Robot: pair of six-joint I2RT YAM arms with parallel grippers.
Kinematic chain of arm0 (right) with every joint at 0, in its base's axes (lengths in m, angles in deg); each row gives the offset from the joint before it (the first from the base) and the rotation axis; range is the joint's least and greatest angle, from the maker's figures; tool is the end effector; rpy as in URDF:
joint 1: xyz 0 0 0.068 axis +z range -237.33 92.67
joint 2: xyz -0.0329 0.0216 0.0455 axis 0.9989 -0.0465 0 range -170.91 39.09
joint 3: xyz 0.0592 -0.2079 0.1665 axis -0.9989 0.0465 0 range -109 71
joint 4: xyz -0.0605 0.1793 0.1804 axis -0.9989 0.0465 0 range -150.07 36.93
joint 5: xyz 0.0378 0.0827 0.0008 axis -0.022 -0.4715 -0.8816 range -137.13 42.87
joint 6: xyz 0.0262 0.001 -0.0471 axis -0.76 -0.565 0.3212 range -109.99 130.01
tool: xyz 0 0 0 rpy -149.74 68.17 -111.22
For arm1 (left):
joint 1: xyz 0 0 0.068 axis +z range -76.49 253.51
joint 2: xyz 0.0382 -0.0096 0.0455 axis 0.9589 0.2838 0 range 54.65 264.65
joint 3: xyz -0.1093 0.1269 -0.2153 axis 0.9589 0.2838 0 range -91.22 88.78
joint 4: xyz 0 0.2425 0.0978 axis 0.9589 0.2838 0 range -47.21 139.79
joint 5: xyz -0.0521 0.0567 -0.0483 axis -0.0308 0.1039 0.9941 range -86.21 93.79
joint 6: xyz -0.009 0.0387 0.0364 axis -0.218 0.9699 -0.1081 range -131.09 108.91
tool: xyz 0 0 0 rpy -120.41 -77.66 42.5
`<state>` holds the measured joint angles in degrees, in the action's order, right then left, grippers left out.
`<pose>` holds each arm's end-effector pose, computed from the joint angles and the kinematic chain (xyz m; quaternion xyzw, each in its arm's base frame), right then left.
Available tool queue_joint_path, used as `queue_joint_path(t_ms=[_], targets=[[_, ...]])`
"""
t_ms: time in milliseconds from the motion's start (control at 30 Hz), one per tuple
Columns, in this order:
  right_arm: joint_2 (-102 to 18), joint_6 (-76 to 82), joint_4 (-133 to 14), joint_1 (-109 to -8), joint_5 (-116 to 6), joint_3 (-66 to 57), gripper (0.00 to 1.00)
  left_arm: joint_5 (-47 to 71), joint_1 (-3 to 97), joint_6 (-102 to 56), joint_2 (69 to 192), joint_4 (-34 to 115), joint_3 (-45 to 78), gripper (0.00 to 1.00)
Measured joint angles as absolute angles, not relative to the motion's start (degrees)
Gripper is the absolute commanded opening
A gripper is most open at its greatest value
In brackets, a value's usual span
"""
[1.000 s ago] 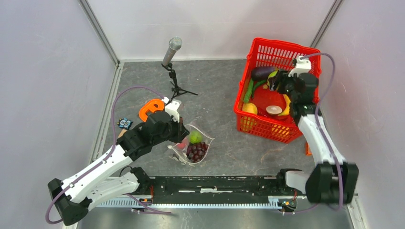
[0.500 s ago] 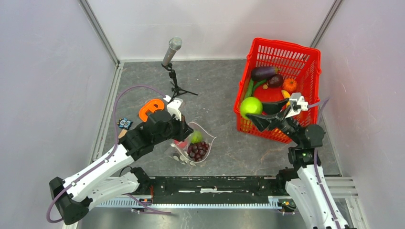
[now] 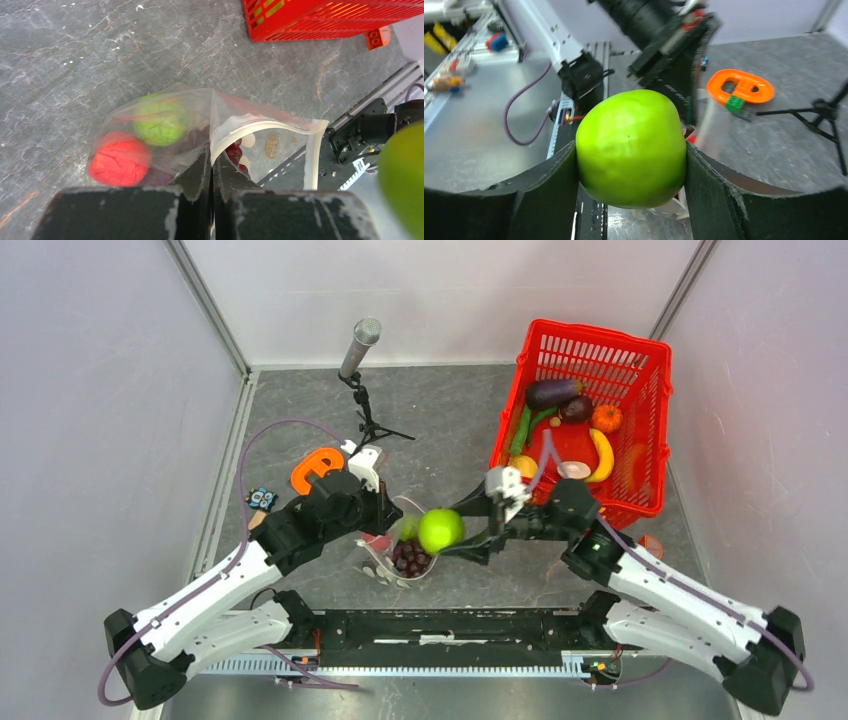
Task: Place the food in the zip-top bag and seal the zipper
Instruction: Place the fake fruit in the zipper food storage bag.
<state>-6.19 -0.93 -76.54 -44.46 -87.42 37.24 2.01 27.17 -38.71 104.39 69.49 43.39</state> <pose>0.1215 0.1441 0.3197 -0.4186 0.5403 0.5207 0.5116 0.1335 -0.1382 0.2997 0.1341 0.8601 -0.2851 0.4012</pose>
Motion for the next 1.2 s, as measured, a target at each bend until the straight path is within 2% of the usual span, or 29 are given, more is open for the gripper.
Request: queue_joint_path(t_ms=[100, 433, 533, 767, 1000, 1200], targets=[[-12.4, 6.7, -70.6, -36.1, -82.8, 33.1, 0.44, 0.6, 27.2, -38.7, 104.2, 71.0, 42.7, 0.02], [-30.4, 16.4, -62.6, -30.5, -74.9, 22.9, 0.50, -1.9, 27.2, -38.9, 99.8, 74.7, 42.6, 0.02], [-32.1, 17.8, -61.1, -28.9, -71.7, 21.9, 0.72, -2.7, 27.2, -39.0, 98.2, 75.9, 42.6, 0.02], [-33.1, 18.9, -61.3, -26.9, -63.0, 20.9, 0.86, -5.2, 27.2, -39.0, 96.6, 77.7, 42.6, 0.02], [-33.6, 18.5, -64.0, -26.8, -64.1, 20.5, 0.89, -6.9, 27.2, -39.1, 96.7, 78.8, 42.6, 0.02], [-26.6, 15.5, -68.3, -26.8, -60.9, 23.4, 0.83, -9.7, 27.2, -39.1, 96.7, 80.2, 42.6, 0.02]])
